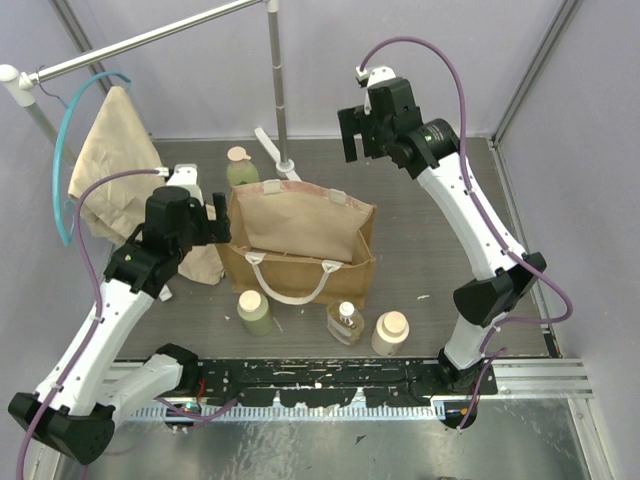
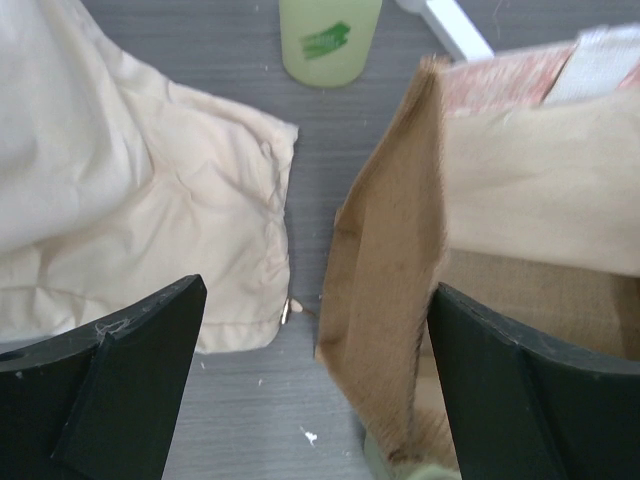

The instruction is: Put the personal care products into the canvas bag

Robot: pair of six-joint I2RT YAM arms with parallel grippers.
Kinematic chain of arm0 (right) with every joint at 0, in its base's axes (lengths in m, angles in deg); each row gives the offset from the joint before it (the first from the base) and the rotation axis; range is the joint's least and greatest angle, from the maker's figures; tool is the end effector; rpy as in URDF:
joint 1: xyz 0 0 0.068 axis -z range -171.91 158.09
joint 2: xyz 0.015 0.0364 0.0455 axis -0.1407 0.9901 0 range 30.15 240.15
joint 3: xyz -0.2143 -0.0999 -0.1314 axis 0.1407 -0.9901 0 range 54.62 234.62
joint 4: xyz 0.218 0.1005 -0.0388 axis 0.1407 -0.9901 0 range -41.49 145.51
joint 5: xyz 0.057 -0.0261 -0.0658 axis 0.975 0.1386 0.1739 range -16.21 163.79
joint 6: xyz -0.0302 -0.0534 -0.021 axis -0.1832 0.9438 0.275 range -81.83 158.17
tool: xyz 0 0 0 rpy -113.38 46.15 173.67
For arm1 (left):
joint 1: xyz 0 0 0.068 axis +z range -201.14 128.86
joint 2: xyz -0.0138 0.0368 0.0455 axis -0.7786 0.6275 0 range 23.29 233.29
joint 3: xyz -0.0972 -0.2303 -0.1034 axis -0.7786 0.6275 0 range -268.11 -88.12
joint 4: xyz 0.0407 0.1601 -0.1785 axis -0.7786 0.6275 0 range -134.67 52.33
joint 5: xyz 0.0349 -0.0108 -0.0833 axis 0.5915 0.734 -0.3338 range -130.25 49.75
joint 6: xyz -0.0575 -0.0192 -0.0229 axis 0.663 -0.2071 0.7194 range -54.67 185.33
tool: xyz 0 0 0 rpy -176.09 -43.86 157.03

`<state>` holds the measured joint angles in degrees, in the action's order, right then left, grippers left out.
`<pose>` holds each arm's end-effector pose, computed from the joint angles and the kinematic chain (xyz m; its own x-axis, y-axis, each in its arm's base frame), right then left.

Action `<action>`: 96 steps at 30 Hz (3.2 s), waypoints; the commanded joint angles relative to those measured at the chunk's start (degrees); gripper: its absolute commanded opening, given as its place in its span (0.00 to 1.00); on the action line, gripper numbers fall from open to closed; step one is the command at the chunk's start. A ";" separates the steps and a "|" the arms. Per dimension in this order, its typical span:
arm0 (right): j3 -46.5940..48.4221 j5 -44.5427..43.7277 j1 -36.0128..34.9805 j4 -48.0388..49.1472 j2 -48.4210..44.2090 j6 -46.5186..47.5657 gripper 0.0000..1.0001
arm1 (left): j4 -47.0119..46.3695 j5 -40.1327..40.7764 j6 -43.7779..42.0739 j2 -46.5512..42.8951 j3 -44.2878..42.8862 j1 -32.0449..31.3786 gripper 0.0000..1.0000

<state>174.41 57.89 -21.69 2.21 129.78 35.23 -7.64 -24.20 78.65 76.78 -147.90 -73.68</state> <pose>0.3170 0.1656 0.4383 -0.4882 -0.2225 -0.8439 -0.2539 0.9613 -0.1066 0.1783 -0.0590 0.3455 -0.4938 -0.0348 -0.8689 0.0363 0.9975 -0.0606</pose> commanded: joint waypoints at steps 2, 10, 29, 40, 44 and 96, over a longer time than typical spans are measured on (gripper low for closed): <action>12.04 2.70 -0.19 -2.88 5.42 1.69 1.00 | -4.53 2.07 0.58 6.73 -8.50 0.04 0.98; 12.11 9.76 -0.47 -15.72 3.15 -7.09 1.00 | -5.33 6.69 -0.30 18.61 -24.30 0.78 0.98; -19.94 4.39 -2.21 -19.70 -13.02 -14.51 1.00 | -7.99 -7.94 -1.42 46.93 -42.42 13.23 0.98; -19.79 -3.76 -2.12 -22.22 -9.34 -14.81 1.00 | -2.81 -11.58 -1.61 56.88 -51.50 13.27 0.98; -19.10 -3.63 -2.12 -21.95 -7.91 -14.73 1.00 | 3.17 -11.63 -1.64 60.99 -56.59 13.15 0.98; -14.29 -3.63 -2.12 -22.65 0.07 -11.59 1.00 | 6.54 -12.22 -1.94 66.97 -57.18 10.55 0.09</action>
<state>158.23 55.79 -23.94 -19.99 129.70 22.86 -0.34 -35.17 77.32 146.24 -206.39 -63.17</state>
